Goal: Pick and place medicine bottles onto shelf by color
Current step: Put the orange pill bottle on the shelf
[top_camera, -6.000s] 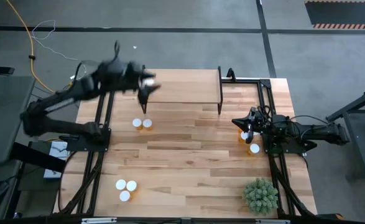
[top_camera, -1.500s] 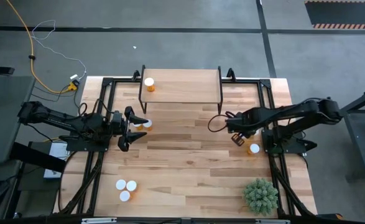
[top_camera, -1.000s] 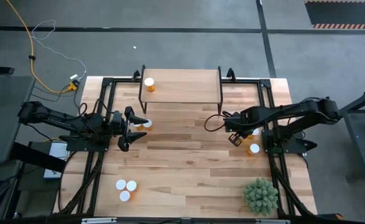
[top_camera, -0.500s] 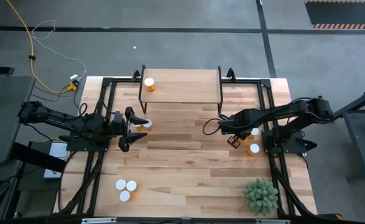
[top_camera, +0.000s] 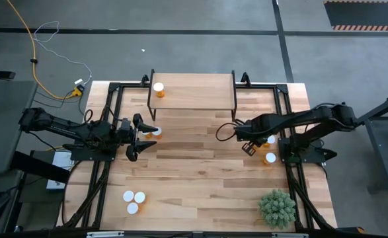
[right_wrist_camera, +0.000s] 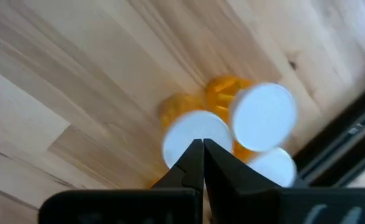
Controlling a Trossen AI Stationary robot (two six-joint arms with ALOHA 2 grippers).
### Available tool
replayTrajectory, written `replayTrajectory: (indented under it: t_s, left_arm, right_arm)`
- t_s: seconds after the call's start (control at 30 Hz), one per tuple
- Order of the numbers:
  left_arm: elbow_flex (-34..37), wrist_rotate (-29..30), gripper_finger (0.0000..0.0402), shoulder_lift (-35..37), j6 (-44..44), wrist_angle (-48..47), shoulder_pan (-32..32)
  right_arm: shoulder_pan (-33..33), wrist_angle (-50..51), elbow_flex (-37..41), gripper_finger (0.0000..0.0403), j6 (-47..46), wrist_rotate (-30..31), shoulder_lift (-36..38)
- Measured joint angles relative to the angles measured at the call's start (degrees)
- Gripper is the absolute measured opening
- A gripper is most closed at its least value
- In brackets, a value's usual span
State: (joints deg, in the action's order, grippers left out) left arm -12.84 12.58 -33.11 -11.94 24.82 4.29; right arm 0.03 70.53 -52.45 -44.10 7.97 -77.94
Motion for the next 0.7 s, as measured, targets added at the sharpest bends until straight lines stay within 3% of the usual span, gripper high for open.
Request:
replayTrajectory:
  t_s: [0.17, 0.5, 0.7]
  left_arm:
    - [0.0, 0.0, 0.0266, 0.01, -0.07, 0.02, 0.0]
    - [0.0, 0.02, 0.0266, 0.01, -0.07, 0.04, 0.0]
    - [0.0, 0.04, 0.0266, -0.01, -0.09, 0.09, -0.01]
  right_arm:
    - [0.0, 2.32, 0.15, 0.0, -0.93, -0.37, 1.23]
    - [0.0, -4.66, 7.47, 0.0, -1.38, -2.93, 1.65]
    - [0.0, -2.51, 4.31, 0.0, -0.87, -1.36, 1.16]
